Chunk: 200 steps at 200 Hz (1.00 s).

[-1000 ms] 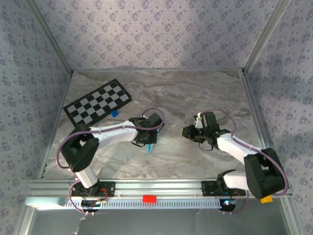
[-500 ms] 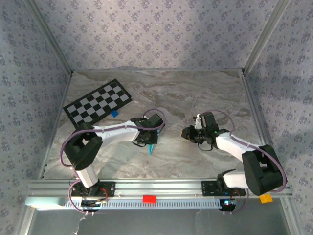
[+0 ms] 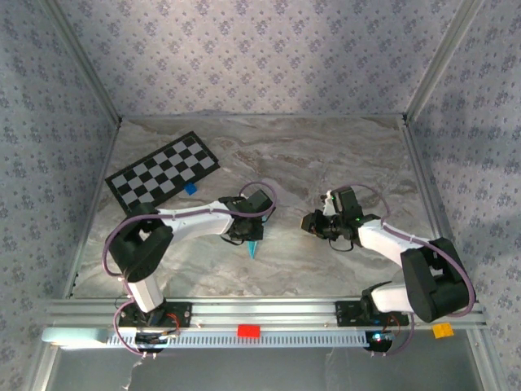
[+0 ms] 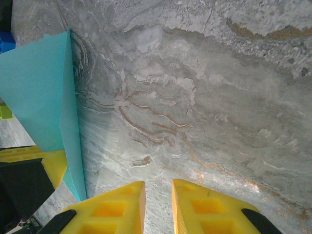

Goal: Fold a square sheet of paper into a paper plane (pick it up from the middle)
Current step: Move a paper plane to the center of the table.

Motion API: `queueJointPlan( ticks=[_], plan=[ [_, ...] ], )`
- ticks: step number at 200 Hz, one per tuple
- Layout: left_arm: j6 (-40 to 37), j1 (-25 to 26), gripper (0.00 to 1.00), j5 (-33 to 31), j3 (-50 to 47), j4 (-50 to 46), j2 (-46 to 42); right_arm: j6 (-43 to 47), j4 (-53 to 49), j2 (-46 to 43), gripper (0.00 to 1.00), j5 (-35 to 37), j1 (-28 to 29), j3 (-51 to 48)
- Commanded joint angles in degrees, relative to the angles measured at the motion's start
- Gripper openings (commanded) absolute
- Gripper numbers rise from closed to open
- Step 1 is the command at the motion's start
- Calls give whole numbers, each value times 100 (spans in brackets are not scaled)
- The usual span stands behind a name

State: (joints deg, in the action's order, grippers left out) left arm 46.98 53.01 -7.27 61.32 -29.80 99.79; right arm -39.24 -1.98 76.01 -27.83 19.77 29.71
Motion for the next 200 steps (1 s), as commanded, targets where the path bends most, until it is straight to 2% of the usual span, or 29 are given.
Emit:
queueJointPlan(
  ticks=[1,143,200],
  plan=[
    [16,40,16,40,11,1,85,-31,-56,59,22,-54,35,67],
    [43,147,18,-56,147,-122,512,-15,-62,93,22,-58,31,111],
    [164,318,25,-116,232,-187,970,-15,-92,75,23,-81,44,200]
  ],
)
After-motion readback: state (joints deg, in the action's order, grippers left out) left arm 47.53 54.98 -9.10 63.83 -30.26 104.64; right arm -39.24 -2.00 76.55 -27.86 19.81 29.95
